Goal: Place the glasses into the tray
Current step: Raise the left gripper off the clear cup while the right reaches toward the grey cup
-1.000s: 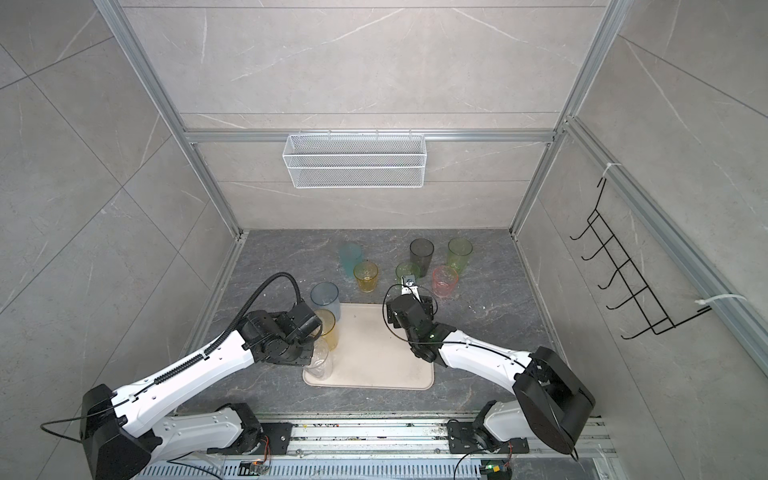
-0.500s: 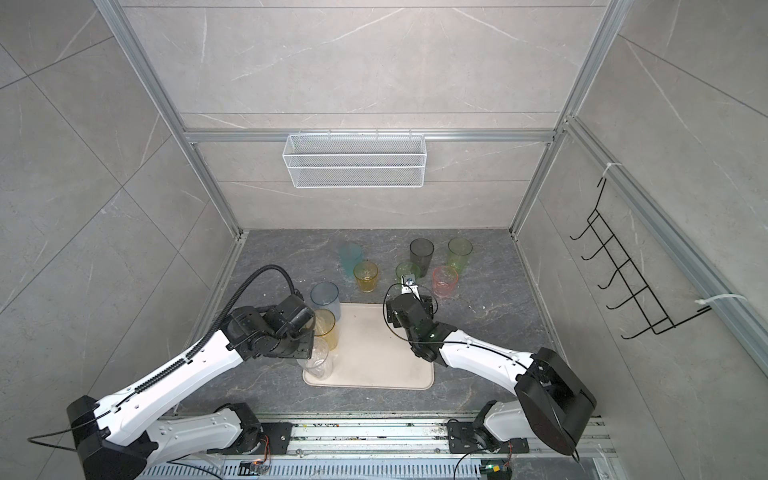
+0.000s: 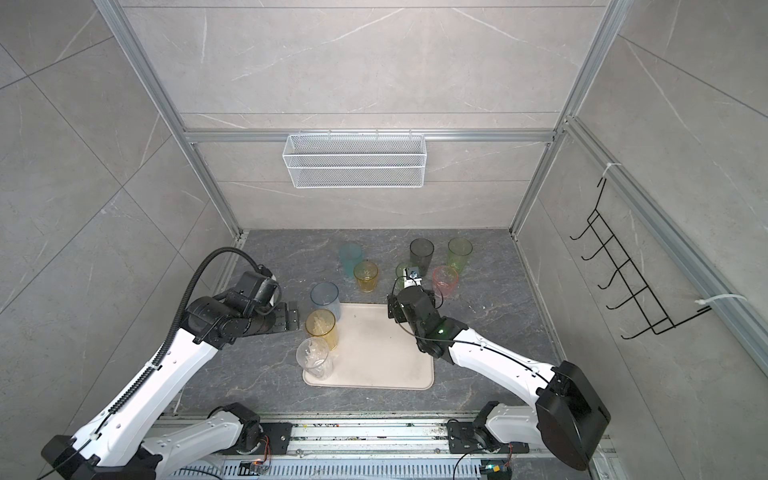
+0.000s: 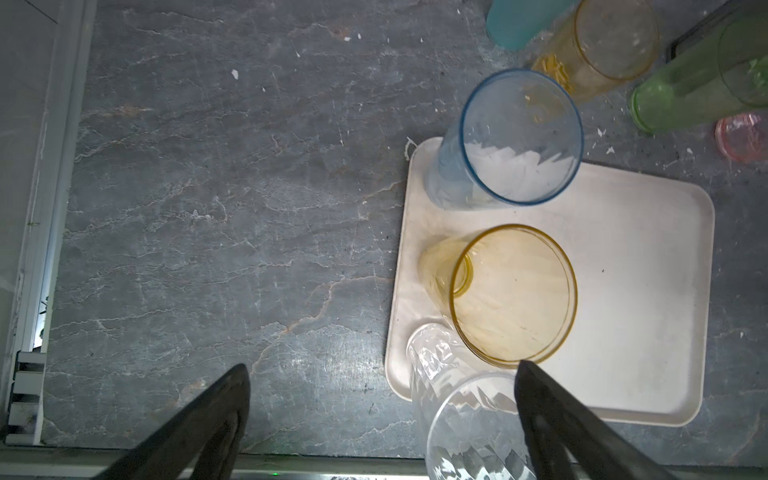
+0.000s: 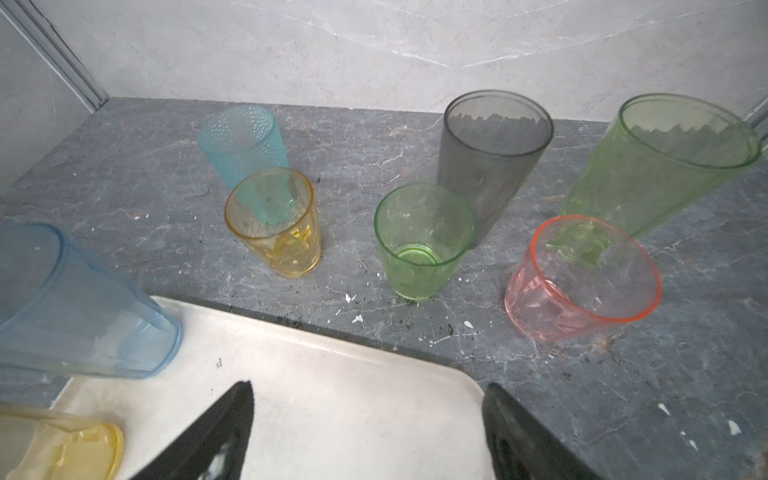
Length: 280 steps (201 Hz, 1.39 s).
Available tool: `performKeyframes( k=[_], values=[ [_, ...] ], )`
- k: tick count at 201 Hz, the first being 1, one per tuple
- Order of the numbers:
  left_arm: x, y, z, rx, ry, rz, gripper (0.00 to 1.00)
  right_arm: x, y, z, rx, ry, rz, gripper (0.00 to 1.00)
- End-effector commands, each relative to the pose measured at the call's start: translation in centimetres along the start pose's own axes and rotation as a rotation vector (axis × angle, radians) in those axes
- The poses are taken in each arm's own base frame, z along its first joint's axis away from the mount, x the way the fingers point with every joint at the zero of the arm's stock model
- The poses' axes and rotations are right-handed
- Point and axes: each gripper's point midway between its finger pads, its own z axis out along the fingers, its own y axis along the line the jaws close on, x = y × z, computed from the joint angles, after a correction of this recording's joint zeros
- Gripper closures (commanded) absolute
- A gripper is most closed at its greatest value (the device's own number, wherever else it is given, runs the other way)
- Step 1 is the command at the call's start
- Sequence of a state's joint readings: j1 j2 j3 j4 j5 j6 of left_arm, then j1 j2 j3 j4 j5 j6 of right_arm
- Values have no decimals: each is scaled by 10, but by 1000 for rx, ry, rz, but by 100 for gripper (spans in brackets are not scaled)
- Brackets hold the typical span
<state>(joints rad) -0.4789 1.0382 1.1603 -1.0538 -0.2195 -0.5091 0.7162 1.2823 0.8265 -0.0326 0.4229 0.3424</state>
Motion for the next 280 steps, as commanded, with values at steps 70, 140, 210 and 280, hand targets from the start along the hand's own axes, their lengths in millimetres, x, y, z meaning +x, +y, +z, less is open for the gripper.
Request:
performKeyframes(
  k=[70,140,210,280],
  values=[
    [-19,38,-8,-87,-241,38,0,-50,-49,15,76,157,176,10],
    [-18,39,-15,-62,-280,40,0,-76,-86,68,121,238,296,11],
    [-18,37,-19,-44,-291,32,0,-84,-98,102,133,282,354,13],
    [-20,29,-32,42,-365,31,0,-87,-109,121,166,283,365,17]
  ],
)
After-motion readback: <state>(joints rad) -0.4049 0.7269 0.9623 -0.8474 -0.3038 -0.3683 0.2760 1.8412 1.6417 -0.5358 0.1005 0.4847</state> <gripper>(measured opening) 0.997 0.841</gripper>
